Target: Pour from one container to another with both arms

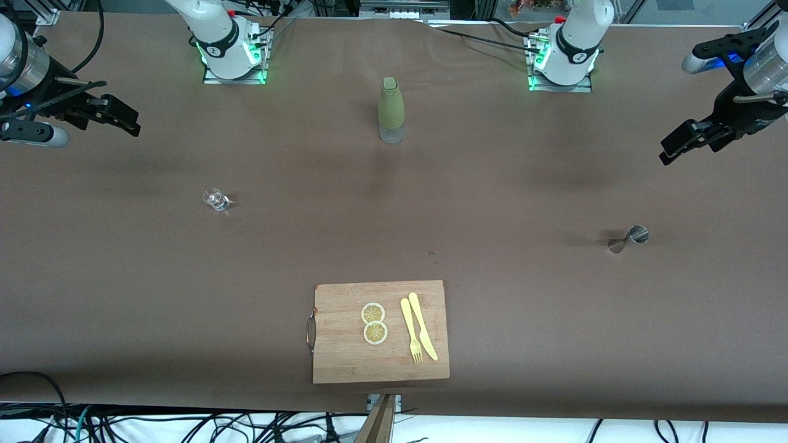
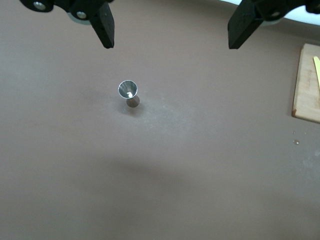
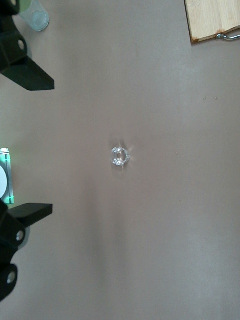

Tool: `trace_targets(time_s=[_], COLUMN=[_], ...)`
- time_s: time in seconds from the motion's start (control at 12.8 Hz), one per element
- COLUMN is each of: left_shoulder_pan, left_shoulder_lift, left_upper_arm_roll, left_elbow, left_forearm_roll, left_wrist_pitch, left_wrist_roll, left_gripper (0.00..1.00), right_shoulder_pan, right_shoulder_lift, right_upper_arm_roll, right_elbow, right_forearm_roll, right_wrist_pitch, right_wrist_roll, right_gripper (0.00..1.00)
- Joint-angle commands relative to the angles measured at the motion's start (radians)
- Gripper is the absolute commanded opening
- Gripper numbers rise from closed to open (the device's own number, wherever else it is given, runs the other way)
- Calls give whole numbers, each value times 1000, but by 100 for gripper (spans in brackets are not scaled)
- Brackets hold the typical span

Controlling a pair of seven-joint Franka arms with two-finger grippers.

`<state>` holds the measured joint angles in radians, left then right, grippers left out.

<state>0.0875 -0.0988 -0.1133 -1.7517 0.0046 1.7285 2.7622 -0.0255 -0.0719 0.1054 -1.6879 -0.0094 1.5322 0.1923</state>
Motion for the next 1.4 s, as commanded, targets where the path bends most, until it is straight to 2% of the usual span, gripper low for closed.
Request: trace_targets(time_s=[0.0, 0.47, 0.7, 0.86, 1.09, 1.25, 1.33], left_shoulder_pan=[21, 38, 50, 99, 109, 115, 113], left_shoulder_lift=[14, 13, 22, 27, 33, 31, 33], left_upper_arm_roll=[17, 29, 31, 29, 44, 34, 26], left_elbow=[18, 20, 55, 52, 51, 47, 44], left_forearm_roll=[-51, -95, -176, -271, -262, -157, -140], left_wrist_pitch=[-21, -37, -83, -95, -78, 4, 34], left_wrist_roll=[11, -491, -963, -1277, -1461, -1600, -1669], left_gripper=[100, 100, 100, 100, 100, 100, 100], right_shoulder_pan=[-5, -7, -7, -7, -5, -7, -7], right_shoulder_lift=[3, 3, 3, 3, 3, 3, 3], right_upper_arm_roll=[5, 5, 5, 5, 5, 5, 5], right_elbow=[11, 10, 10, 10, 10, 10, 10], right_forearm_roll=[-14, -12, -12, -12, -12, -12, -12], right_wrist_pitch=[-1, -1, -1, -1, -1, -1, -1], right_wrist_roll=[10, 9, 9, 9, 9, 9, 9], right_gripper=[100, 100, 100, 100, 100, 100, 100])
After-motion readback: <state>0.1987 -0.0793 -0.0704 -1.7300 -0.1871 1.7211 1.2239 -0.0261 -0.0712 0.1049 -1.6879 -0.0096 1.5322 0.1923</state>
